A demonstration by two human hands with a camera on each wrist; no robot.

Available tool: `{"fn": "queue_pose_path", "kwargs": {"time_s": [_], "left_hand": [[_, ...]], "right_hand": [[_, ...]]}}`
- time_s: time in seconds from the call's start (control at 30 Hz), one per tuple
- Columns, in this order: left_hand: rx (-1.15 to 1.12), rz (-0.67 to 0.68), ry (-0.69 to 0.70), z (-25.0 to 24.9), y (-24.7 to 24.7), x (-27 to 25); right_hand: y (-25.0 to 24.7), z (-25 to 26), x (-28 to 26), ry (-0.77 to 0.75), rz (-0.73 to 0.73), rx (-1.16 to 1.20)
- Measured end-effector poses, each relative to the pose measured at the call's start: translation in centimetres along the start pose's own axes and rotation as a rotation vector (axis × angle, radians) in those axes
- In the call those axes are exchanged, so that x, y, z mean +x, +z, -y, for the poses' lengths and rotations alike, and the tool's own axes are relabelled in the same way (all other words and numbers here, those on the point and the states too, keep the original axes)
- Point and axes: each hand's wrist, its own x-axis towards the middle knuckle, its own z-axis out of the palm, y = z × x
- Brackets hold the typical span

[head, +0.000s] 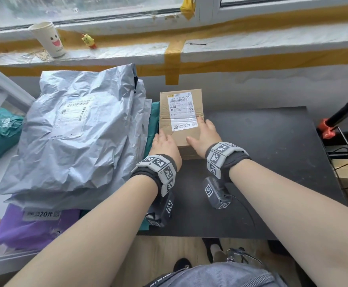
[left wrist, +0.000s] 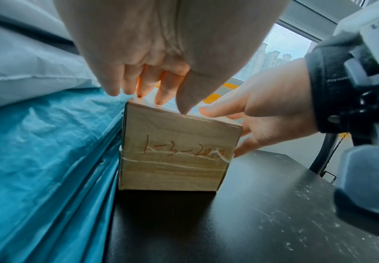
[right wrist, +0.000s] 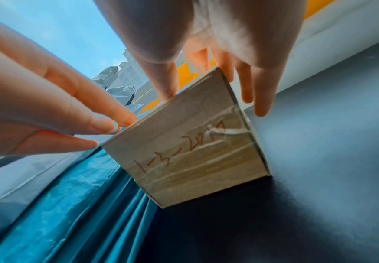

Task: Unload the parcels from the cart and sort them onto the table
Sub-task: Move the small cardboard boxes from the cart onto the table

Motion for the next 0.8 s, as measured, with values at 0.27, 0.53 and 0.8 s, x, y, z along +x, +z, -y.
{"fn": "queue_pose_path", "kwargs": {"time_s": [0.27,0.53,0.8], "left_hand": [[0.003,-0.055,0.118,-0.6,-0.9,-2.5],[0.043,-0.092,0.36,-2.1,-2.1,-6.3],[0.075,-0.005,0.621,-7.4,-1.8,-10.6]], "right_hand": [[-1.0,0.0,-4.4,0.032,-0.044,0.059],[-3.5,-1.8,-11.2,0.195,-0.209,0.032],[-6.6,-6.4,-18.3,0.383,-0.374,0.079]]}}
